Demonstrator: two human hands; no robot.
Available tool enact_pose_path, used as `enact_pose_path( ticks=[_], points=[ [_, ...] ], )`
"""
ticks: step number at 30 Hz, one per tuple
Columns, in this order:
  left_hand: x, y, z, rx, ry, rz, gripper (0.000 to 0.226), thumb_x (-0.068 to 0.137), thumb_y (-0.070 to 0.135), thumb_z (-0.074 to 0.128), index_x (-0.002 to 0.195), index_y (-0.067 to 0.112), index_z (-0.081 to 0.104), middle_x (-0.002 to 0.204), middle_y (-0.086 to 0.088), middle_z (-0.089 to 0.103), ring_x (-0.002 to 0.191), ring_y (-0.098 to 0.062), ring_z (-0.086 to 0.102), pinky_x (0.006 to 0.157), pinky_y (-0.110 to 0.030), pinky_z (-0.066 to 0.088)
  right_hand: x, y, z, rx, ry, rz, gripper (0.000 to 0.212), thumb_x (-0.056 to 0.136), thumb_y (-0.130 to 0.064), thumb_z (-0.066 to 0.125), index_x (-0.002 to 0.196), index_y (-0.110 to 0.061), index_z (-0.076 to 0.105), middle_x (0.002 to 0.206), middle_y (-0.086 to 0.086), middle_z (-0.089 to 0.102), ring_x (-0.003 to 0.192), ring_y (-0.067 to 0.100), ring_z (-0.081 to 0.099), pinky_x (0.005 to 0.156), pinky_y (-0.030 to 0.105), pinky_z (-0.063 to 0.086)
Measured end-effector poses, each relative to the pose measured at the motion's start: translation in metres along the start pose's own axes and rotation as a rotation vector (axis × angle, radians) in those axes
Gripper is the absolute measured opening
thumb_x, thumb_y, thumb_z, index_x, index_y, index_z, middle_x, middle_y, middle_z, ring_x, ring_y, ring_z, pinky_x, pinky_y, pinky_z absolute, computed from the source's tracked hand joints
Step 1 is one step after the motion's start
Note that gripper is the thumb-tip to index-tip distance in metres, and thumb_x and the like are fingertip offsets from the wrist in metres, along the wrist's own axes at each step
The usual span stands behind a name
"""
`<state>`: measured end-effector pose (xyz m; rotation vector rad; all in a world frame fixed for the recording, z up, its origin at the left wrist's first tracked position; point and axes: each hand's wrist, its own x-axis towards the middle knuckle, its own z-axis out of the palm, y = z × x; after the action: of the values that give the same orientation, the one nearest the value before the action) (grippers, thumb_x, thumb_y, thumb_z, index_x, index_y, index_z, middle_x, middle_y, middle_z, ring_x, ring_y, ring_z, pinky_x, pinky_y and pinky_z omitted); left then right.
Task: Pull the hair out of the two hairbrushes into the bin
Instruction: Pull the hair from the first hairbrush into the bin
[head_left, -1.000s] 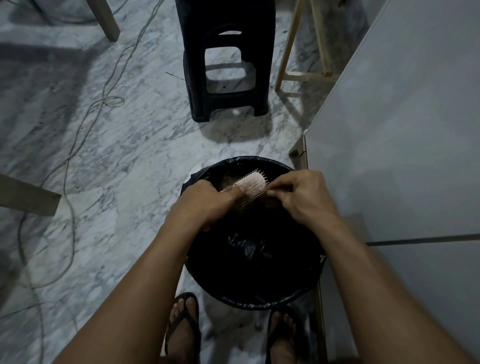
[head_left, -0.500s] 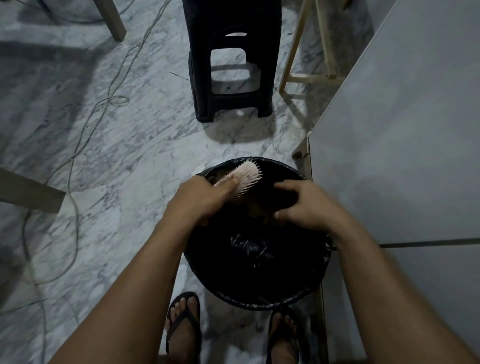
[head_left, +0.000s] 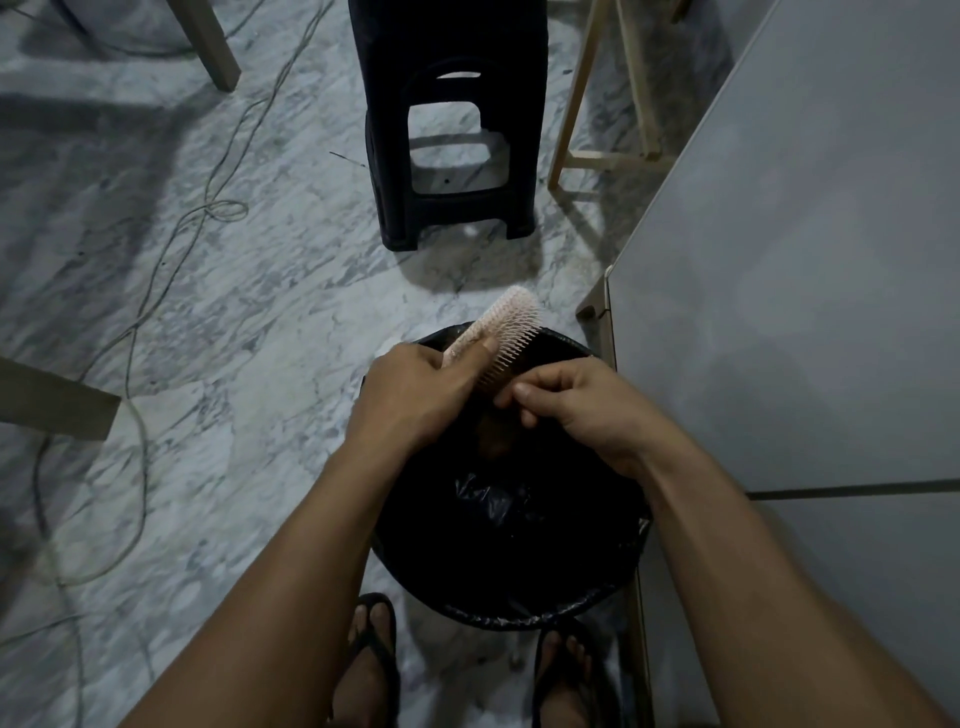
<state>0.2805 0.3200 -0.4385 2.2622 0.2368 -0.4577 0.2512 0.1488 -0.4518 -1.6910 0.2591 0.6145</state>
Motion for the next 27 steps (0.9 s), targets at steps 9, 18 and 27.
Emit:
enact_pose_path(
  ticks=[9, 18, 27],
  points=[
    [0.006, -0.013, -0.011, 0.016, 0.103, -0.122, 0.067, 0.071, 0.075, 0.055, 0.053, 0.01, 0.056, 0.057, -0.007, 0.058, 0.059, -0.03, 0.062, 0.055, -0.032, 0.042, -0.003, 0.014, -0.032, -0.669, 0.139, 0.19, 0.034, 0.092, -0.013, 0.055, 0.06, -0.021, 0.064, 0.055, -0.008, 0.058, 0.052, 0.006, 0.05, 0.055, 0.022, 0.039],
    [-0.002, 0.002, 0.001, -0.17, -0.219, -0.188, 0.028, 0.073, 0.027, 0.05, 0.069, 0.003, 0.063, 0.061, -0.014, 0.06, 0.047, -0.027, 0.054, 0.053, -0.033, 0.042, -0.001, -0.002, -0.001, 0.053, -0.025, 0.069, 0.061, 0.077, 0.002, 0.071, 0.131, -0.015, 0.049, 0.138, 0.01, 0.056, 0.128, 0.02, 0.053, 0.101, 0.038, 0.048],
    [0.0, -0.001, 0.008, -0.225, -0.246, -0.136, 0.039, 0.079, 0.042, 0.062, 0.059, 0.009, 0.062, 0.053, -0.008, 0.059, 0.045, -0.024, 0.054, 0.053, -0.031, 0.042, 0.0, 0.002, 0.0, 0.055, -0.006, 0.079, 0.009, 0.086, -0.011, 0.067, 0.086, -0.009, 0.075, 0.063, -0.001, 0.068, 0.058, 0.006, 0.061, 0.06, 0.019, 0.051]
  ],
)
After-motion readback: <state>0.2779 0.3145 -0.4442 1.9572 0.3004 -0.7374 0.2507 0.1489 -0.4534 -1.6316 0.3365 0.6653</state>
